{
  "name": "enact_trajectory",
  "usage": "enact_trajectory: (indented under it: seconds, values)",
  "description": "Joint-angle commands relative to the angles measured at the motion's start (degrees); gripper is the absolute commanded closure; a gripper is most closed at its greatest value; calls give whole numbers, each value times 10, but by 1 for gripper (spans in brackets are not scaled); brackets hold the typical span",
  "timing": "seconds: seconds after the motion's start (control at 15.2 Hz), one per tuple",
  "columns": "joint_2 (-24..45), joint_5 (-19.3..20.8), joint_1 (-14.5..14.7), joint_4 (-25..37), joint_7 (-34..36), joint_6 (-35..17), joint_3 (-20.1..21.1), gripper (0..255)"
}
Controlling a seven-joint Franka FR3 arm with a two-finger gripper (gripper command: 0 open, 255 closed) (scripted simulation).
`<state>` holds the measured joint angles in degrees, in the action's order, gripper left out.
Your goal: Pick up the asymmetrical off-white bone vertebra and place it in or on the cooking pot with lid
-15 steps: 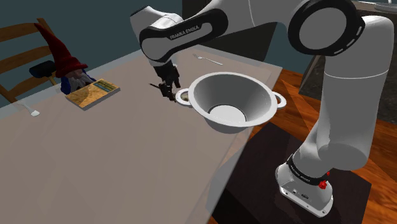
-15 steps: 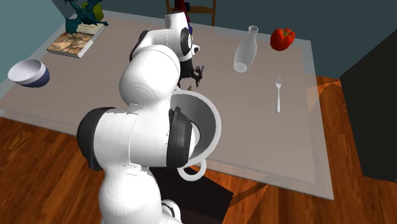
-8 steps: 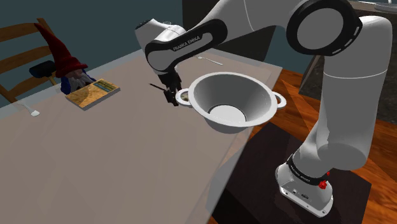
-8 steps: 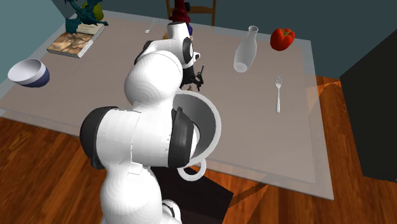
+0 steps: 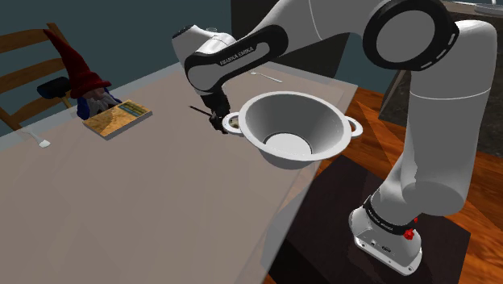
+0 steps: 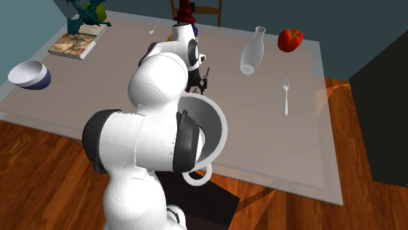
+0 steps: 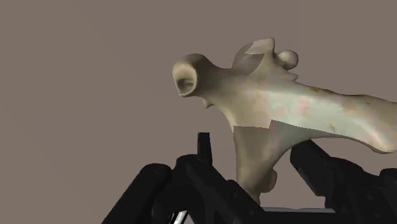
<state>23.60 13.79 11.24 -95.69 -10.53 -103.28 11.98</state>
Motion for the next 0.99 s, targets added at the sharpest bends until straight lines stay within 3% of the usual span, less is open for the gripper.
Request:
enact_trajectory:
  seconds: [0.0,0.53,0.92]
  values:
    - [0,0,0,0,0,0,0,255]
    - [0,0,0,0,0,0,0,255]
    - [-16,-5,0,24,-8,39,2,255]
